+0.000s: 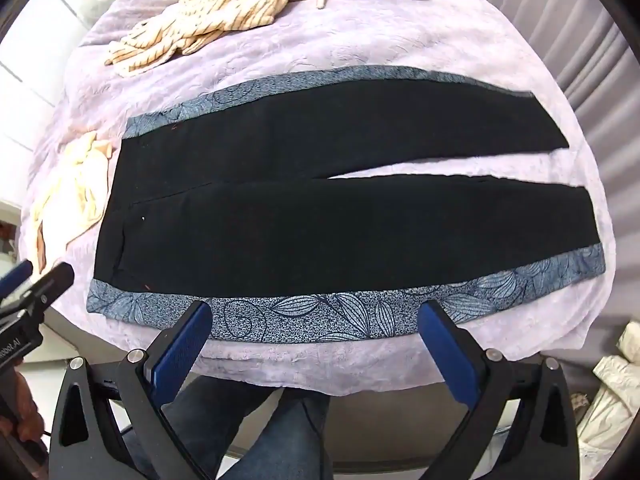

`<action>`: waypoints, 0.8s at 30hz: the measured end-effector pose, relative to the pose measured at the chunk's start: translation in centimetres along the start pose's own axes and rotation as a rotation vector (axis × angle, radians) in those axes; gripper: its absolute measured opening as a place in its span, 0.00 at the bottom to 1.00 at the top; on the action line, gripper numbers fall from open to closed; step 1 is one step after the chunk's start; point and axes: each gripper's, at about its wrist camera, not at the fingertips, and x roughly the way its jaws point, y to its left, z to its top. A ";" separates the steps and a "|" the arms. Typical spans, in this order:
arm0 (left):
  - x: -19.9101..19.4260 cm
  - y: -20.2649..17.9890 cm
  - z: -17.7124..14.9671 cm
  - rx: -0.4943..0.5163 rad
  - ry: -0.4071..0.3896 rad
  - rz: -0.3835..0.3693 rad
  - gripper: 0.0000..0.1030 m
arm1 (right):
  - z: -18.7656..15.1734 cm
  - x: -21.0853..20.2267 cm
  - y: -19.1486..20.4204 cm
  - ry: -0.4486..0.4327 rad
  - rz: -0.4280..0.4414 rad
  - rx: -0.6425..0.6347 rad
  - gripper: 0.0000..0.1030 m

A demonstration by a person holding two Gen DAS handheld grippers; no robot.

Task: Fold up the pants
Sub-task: 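Move both grippers toward the patterned band edge of the black trousers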

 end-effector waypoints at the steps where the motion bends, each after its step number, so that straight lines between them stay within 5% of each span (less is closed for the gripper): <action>1: 0.0 -0.1 0.0 0.010 0.006 -0.009 1.00 | 0.1 -0.1 0.1 -0.005 -0.002 -0.008 0.99; 24: -1.2 -2.4 0.3 0.075 -0.002 0.015 1.00 | 0.1 -1.8 0.6 -0.067 0.005 -0.058 0.99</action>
